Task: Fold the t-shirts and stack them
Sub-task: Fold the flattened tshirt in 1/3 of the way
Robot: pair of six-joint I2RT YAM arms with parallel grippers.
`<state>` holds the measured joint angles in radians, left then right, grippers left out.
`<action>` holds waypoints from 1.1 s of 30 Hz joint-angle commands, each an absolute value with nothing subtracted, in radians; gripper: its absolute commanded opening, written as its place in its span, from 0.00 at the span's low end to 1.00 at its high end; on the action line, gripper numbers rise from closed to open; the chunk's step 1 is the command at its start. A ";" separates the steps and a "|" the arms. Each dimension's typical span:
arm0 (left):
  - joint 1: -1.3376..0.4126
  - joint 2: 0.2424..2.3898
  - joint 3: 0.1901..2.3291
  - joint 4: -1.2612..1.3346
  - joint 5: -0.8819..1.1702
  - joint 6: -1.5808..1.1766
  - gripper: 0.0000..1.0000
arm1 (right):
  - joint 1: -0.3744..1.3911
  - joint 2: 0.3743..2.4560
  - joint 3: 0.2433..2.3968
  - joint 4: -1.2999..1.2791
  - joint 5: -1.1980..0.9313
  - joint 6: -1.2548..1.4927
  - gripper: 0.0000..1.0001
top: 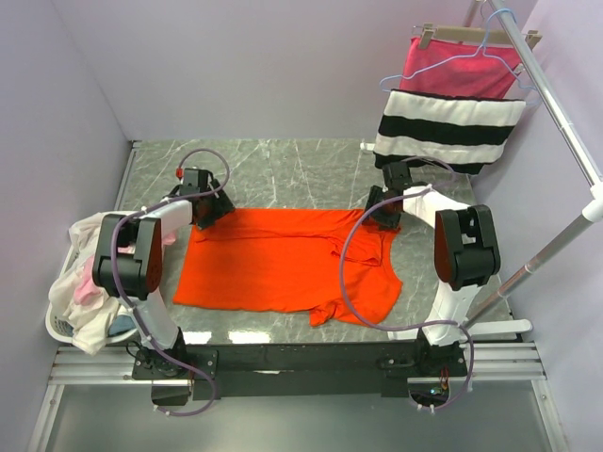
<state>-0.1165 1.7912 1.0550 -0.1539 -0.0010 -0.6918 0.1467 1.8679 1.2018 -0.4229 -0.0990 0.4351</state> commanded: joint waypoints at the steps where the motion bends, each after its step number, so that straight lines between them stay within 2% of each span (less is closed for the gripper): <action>1: -0.109 1.824 1.074 -0.209 -0.081 -0.670 0.77 | 0.146 1.890 1.226 -0.501 -0.002 0.422 0.62; 20: -0.109 2.040 1.331 -0.278 -0.130 -0.686 0.77 | 0.149 2.286 1.891 -0.770 -0.017 0.304 0.63; 22: -0.109 2.024 1.335 -0.261 -0.132 -0.684 0.76 | 0.150 2.267 1.875 -0.724 -0.020 0.287 0.63; 28: -0.113 1.763 1.140 -0.023 -0.086 -0.678 0.81 | 0.160 1.906 1.482 -0.372 -0.080 0.301 0.69; 31: -0.126 1.645 1.106 -0.035 -0.113 -0.670 0.88 | 0.173 1.687 1.350 -0.330 -0.061 0.313 0.71; 33: -0.133 1.589 1.083 -0.072 -0.135 -0.666 0.92 | 0.192 1.613 1.267 -0.325 -0.043 0.327 0.72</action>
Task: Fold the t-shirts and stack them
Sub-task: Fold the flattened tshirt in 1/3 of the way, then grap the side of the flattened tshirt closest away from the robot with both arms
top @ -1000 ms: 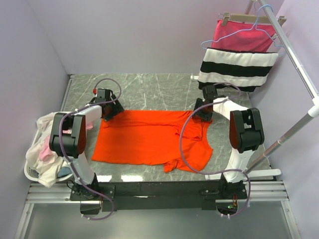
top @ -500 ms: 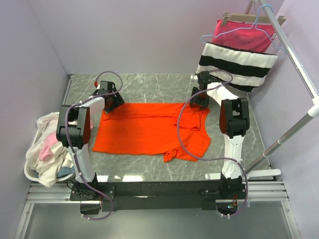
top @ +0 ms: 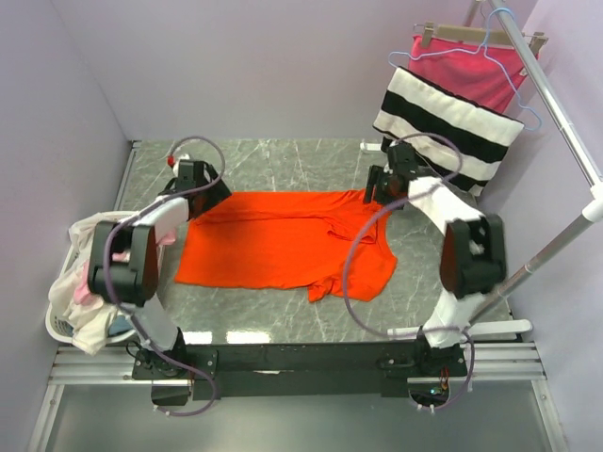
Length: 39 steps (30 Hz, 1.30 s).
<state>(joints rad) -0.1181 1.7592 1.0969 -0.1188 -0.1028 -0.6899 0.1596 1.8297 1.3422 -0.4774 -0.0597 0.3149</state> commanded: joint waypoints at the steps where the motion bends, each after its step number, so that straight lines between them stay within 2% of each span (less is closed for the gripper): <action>1: -0.135 1.548 1.077 -0.101 -0.149 -0.676 0.92 | 0.196 1.585 1.249 -0.353 -0.037 0.337 0.72; 5: -0.150 1.435 0.987 -0.190 -0.150 -0.692 0.93 | 0.219 1.436 1.073 -0.411 -0.066 0.414 0.72; 11: -0.193 1.181 0.706 -0.232 -0.117 -0.770 0.95 | 0.340 1.220 0.797 -0.471 -0.031 0.557 0.73; 19: -0.272 0.934 0.546 -0.345 -0.181 -0.847 0.96 | 0.454 1.014 0.549 -0.523 -0.047 0.750 0.71; 33: -0.282 0.937 0.477 -0.365 -0.207 -0.870 0.97 | 0.554 1.037 0.454 -0.488 -0.002 0.905 0.68; 39: -0.282 1.011 0.483 -0.347 -0.175 -0.874 1.00 | 0.560 1.147 0.462 -0.407 0.014 0.905 0.67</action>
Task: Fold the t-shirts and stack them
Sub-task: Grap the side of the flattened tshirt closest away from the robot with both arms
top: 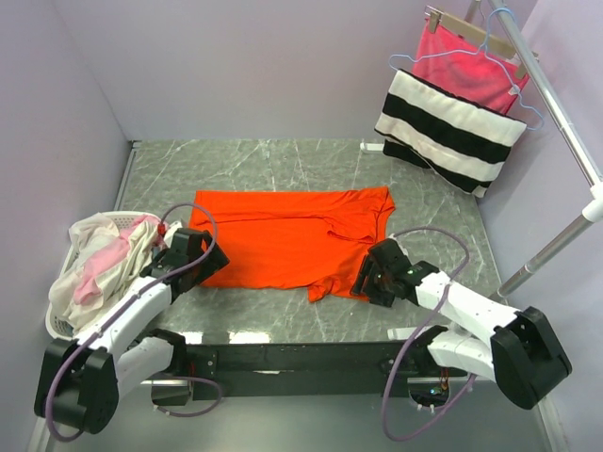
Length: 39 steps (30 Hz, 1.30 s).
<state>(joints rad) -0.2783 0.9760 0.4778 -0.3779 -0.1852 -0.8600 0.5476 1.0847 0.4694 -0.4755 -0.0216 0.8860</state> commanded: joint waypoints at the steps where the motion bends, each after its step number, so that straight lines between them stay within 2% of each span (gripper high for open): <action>1: -0.282 1.023 0.483 -0.344 -0.169 -0.876 0.99 | 0.561 1.170 0.463 -0.393 0.014 0.905 0.66; 2: -0.282 1.029 0.486 -0.339 -0.166 -0.873 1.00 | 0.563 1.176 0.466 -0.382 0.014 0.900 0.65; 5: -0.282 1.043 0.494 -0.336 -0.163 -0.874 0.99 | 0.568 1.193 0.475 -0.371 0.015 0.887 0.49; 6: -0.282 1.045 0.495 -0.336 -0.164 -0.874 1.00 | 0.571 1.192 0.480 -0.373 0.017 0.879 0.34; 8: -0.282 1.048 0.494 -0.336 -0.161 -0.876 0.99 | 0.580 1.163 0.498 -0.406 0.032 0.873 0.20; 9: -0.282 1.049 0.492 -0.333 -0.161 -0.879 1.00 | 0.583 1.148 0.505 -0.419 0.040 0.861 0.05; 11: -0.282 1.049 0.495 -0.336 -0.164 -0.877 1.00 | 0.584 1.092 0.535 -0.478 0.051 0.847 0.00; 19: -0.282 1.068 0.522 -0.356 -0.181 -0.851 0.99 | 0.586 0.893 0.653 -0.750 0.098 0.851 0.00; 30: -0.282 1.129 0.537 -0.344 -0.153 -0.819 0.99 | 0.586 0.969 0.804 -0.781 0.086 0.799 0.00; 31: -0.282 1.131 0.537 -0.344 -0.158 -0.819 1.00 | 0.586 0.979 0.819 -0.763 0.090 0.793 0.02; 32: -0.282 1.134 0.537 -0.342 -0.156 -0.819 1.00 | 0.584 0.992 0.825 -0.743 0.094 0.776 0.23; 33: -0.282 1.135 0.535 -0.338 -0.155 -0.819 0.99 | 0.581 1.030 0.836 -0.721 0.112 0.769 0.25; 39: -0.282 1.147 0.541 -0.331 -0.158 -0.815 0.99 | 0.575 1.289 0.906 -0.545 0.087 0.651 0.25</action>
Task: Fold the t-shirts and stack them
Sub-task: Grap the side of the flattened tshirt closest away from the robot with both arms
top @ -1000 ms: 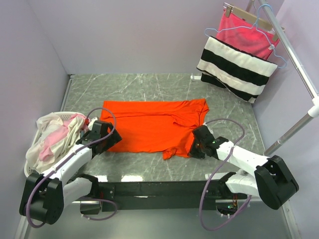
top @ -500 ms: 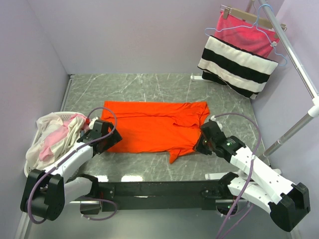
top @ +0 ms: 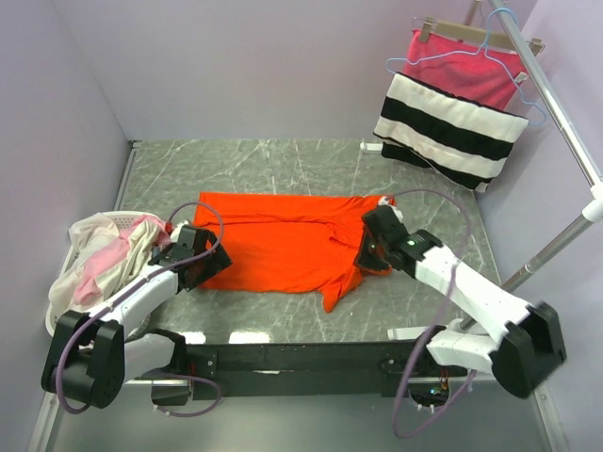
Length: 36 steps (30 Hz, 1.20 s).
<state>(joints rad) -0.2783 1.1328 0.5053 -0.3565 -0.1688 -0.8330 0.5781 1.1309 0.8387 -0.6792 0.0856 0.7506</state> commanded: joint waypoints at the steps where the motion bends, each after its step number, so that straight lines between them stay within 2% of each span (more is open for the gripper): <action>1: -0.282 1.149 0.546 -0.334 -0.163 -0.815 0.99 | 0.574 1.327 0.931 -0.529 0.094 0.638 0.25; 4: -0.281 1.155 0.551 -0.328 -0.166 -0.811 0.99 | 0.572 1.443 0.992 -0.525 0.132 0.585 0.27; 6: -0.281 1.161 0.552 -0.327 -0.169 -0.811 0.99 | 0.571 1.457 0.977 -0.496 0.158 0.557 0.37; 7: -0.281 1.163 0.546 -0.318 -0.169 -0.813 0.99 | 0.571 1.450 0.965 -0.473 0.167 0.542 0.48; 10: -0.281 1.183 0.554 -0.308 -0.155 -0.811 1.00 | 0.561 1.399 0.963 -0.471 0.207 0.525 0.63; 13: -0.281 1.197 0.564 -0.314 -0.164 -0.807 1.00 | 0.561 1.301 0.956 -0.547 0.268 0.528 0.71; 20: -0.281 1.230 0.584 -0.304 -0.164 -0.792 0.99 | 0.563 0.988 0.781 -0.635 0.160 0.617 0.71; 23: -0.281 1.236 0.588 -0.304 -0.164 -0.787 1.00 | 0.564 0.916 0.697 -0.647 0.092 0.650 0.66; 29: -0.281 1.246 0.584 -0.296 -0.164 -0.781 0.99 | 0.565 0.868 0.558 -0.606 0.046 0.696 0.52; 36: -0.281 1.238 0.580 -0.302 -0.169 -0.782 0.99 | 0.572 0.985 0.548 -0.555 0.057 0.726 0.44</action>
<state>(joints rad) -0.2783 1.2366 0.5613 -0.3115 -0.1699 -0.7971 0.5671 0.9287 0.5446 -0.6262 0.0616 0.6952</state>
